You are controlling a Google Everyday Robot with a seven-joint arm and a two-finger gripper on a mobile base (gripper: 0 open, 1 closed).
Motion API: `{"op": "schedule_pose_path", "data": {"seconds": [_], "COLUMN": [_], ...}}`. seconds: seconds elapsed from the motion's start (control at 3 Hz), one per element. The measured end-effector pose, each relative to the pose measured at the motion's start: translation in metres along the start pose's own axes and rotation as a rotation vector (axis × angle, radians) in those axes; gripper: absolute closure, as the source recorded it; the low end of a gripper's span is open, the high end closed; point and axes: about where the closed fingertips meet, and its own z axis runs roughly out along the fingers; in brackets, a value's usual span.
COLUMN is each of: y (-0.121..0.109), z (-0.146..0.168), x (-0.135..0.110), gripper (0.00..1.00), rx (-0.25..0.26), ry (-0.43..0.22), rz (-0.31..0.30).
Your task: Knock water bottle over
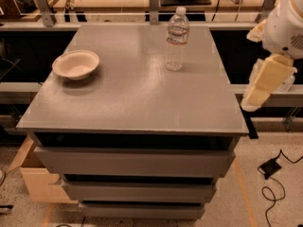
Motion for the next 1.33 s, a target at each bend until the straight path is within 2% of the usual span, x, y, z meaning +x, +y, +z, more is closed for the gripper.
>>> {"op": "schedule_pose_path", "data": {"seconds": [0.33, 0.67, 1.0, 1.33], "y": [-0.039, -0.070, -0.070, -0.078], "z": [0.033, 0.071, 0.071, 0.079], "x": [-0.023, -0.040, -0.040, -0.047], "gripper": [0.00, 0.00, 0.00, 0.00], "rx": [0.000, 0.014, 0.014, 0.022], "ry": [-0.074, -0.137, -0.137, -0.192], "rz": [0.046, 0.135, 0.135, 0.158]}}
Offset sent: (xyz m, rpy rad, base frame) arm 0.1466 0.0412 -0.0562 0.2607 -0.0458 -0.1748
